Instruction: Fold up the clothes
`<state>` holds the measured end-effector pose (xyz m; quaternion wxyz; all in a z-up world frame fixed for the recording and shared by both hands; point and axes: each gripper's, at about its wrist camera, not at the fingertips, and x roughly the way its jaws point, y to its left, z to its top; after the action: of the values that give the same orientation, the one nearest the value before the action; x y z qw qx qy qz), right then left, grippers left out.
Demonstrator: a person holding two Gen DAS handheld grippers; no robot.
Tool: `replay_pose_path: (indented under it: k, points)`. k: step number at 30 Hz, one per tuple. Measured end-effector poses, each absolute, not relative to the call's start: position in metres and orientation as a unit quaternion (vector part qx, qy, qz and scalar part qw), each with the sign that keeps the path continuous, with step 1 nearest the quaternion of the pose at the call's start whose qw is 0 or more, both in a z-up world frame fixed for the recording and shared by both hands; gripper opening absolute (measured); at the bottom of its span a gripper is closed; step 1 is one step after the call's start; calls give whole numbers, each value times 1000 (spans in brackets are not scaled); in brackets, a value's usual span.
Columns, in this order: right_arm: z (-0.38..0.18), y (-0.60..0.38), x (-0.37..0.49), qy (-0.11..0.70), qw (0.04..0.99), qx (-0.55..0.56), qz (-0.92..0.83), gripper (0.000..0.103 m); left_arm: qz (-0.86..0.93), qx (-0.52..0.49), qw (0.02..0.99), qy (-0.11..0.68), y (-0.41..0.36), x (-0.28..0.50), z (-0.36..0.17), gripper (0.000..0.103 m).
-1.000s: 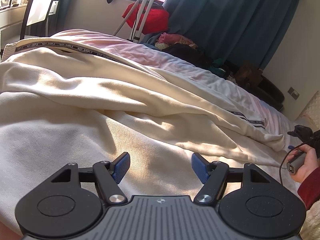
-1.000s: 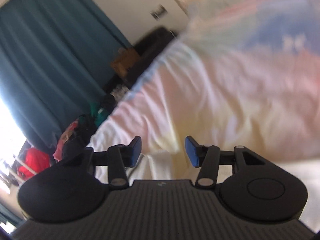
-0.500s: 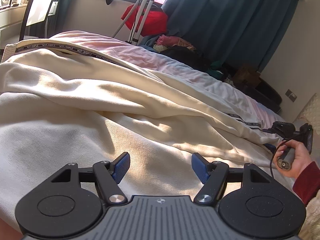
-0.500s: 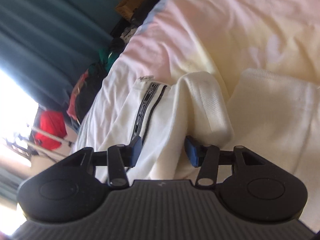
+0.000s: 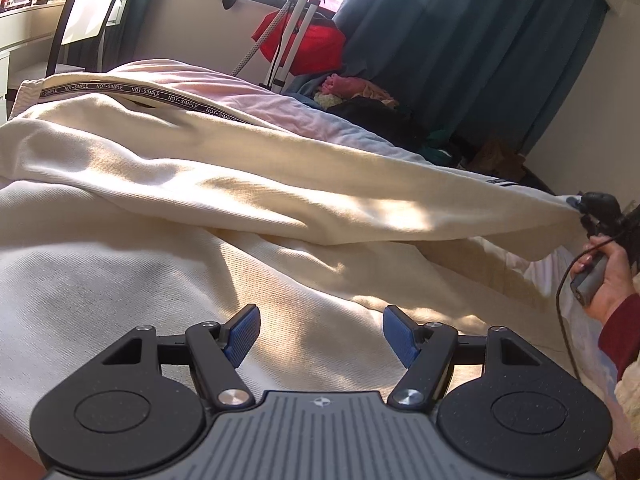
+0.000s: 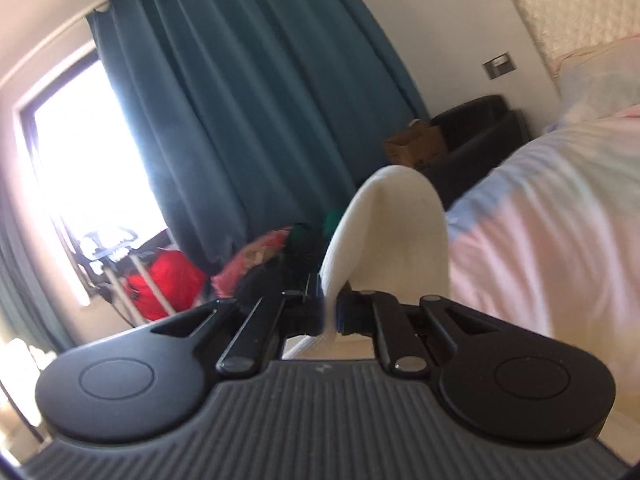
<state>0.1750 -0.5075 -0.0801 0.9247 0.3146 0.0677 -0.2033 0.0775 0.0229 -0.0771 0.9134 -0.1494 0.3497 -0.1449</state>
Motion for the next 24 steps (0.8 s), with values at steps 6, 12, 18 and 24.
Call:
replay_pose_path:
  k: [6, 12, 18, 24]
  points:
    - [-162, -532, 139, 144, 860, 413, -261, 10, -147, -144, 916, 345, 22, 76, -75, 70]
    - [-164, -521, 136, 183, 879, 348, -269, 12, -128, -100, 931, 326, 13, 75, -72, 70]
    - [-133, -485, 116, 207, 904, 258, -273, 73, -121, -62, 940, 312, 3, 70, -71, 71]
    - [-81, -426, 69, 183, 942, 208, -190, 86, -102, -35, 945, 310, 3, 63, -76, 72]
